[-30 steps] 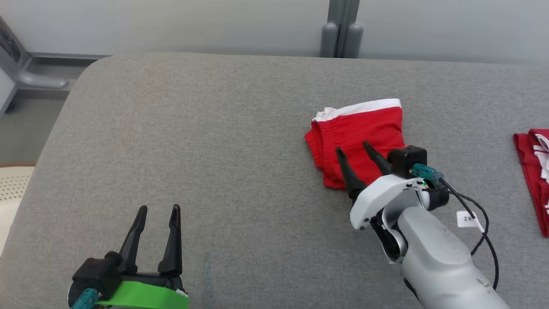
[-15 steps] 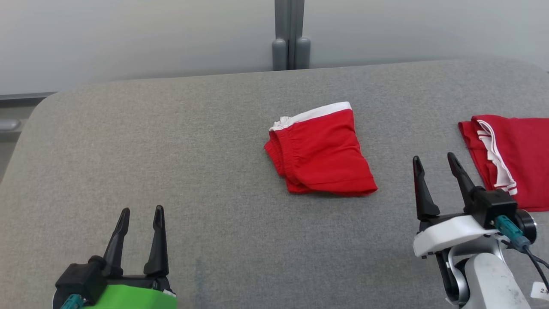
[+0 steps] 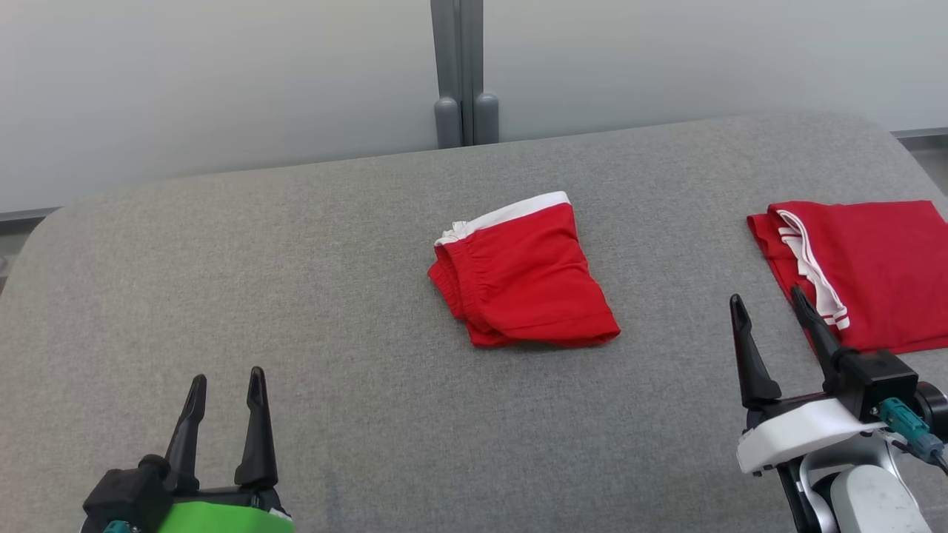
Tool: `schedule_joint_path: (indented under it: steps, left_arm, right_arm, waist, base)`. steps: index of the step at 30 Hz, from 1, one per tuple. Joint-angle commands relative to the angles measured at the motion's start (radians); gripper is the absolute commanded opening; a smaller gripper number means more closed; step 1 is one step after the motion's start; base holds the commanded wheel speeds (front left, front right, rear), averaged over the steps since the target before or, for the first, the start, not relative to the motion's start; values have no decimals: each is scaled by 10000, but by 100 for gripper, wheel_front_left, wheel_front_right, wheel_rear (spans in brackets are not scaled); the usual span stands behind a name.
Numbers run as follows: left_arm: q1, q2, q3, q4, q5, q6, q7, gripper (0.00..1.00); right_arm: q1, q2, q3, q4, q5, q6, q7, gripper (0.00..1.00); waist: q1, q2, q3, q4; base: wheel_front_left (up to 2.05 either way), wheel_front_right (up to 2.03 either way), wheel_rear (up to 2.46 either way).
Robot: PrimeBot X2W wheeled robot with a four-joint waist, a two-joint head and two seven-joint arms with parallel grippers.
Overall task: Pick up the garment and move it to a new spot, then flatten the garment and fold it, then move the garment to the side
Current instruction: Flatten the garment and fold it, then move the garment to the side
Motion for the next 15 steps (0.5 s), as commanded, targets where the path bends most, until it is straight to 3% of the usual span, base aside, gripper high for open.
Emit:
schedule_joint_path:
  steps: [1,15]
  left_arm:
    - [209,-16,48,78,47,-42,4,100]
    - [374,-85,253,496,244,-85,4,100]
  right_arm:
    - [144,-34,40,-26,78,-17,-27,100]
    - [177,-133,345,332,486,-17,43,100]
  waist:
    - [0,0,-60,-37]
    - [0,0,-209,106]
  base:
    - [0,0,0]
    - [0,0,0]
